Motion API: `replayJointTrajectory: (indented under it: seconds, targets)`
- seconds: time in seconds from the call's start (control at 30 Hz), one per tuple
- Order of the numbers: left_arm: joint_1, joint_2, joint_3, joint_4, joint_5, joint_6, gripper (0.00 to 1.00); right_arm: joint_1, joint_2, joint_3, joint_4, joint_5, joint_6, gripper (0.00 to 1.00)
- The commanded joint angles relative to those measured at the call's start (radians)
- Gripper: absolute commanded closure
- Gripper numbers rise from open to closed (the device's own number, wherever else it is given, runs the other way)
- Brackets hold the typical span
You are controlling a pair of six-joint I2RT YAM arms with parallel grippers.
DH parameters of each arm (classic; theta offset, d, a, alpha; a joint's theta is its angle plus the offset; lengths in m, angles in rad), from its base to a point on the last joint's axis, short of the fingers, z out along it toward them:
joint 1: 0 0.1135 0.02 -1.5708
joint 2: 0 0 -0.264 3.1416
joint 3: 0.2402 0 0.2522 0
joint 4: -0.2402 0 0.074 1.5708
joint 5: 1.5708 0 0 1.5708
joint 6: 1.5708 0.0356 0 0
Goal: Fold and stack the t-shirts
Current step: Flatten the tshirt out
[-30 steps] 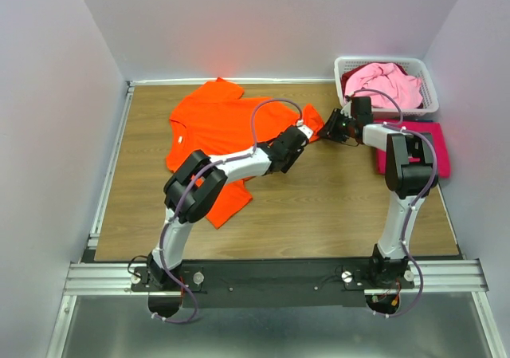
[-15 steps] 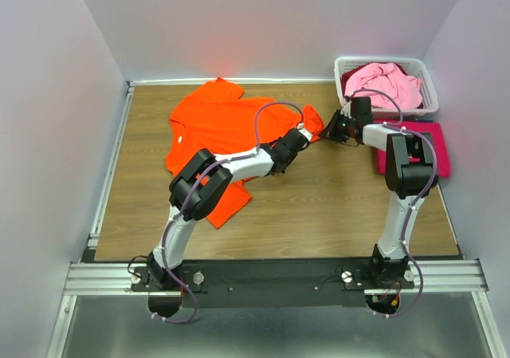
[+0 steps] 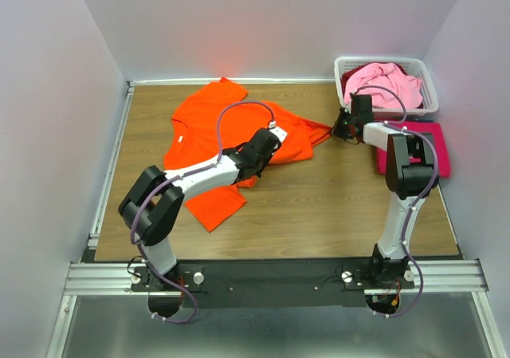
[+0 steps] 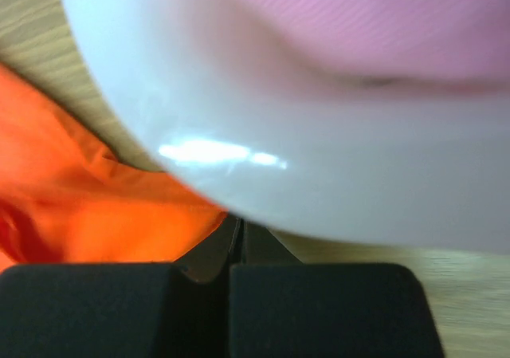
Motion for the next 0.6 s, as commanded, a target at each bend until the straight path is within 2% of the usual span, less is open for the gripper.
replayJointTrajectory:
  seconds: [0.0, 0.1, 0.17, 0.23, 0.33, 0.37, 0.43, 0.47, 0.53, 0.57]
  targets:
    - [-0.006, -0.083, -0.088, -0.03, 0.1, -0.022, 1.0, -0.005, 0.006, 0.077, -0.042, 0.143, -0.067, 0.99]
    - [-0.006, -0.138, -0.143, -0.041, 0.156, -0.026, 1.0, -0.005, 0.008, 0.145, -0.046, 0.194, -0.098, 0.98]
    - [-0.006, -0.16, -0.166, -0.027, 0.202, -0.029, 1.0, -0.005, 0.011, 0.171, -0.051, 0.201, -0.119, 0.94]
    - [-0.006, -0.169, -0.178, -0.014, 0.223, -0.037, 1.0, -0.006, 0.012, 0.197, -0.058, 0.192, -0.131, 0.83]
    - [-0.008, -0.143, -0.159, -0.012, 0.303, -0.045, 1.0, -0.005, -0.02, 0.174, -0.094, 0.163, -0.119, 0.54]
    - [-0.008, -0.131, -0.155, -0.009, 0.314, -0.054, 1.0, -0.005, -0.034, 0.161, -0.103, 0.163, -0.115, 0.51]
    - [-0.008, -0.124, -0.146, 0.006, 0.318, -0.066, 0.98, -0.003, -0.098, 0.089, -0.121, 0.11, -0.081, 0.48]
    - [-0.008, -0.123, -0.145, 0.009, 0.317, -0.068, 0.92, -0.002, -0.129, 0.061, -0.126, 0.096, -0.07, 0.48]
    - [-0.008, -0.137, -0.142, 0.025, 0.291, -0.077, 0.87, 0.0, -0.208, -0.038, -0.129, 0.035, -0.041, 0.48]
    - [-0.008, -0.15, -0.142, 0.029, 0.279, -0.083, 0.81, 0.01, -0.231, -0.072, -0.131, 0.015, -0.032, 0.48]
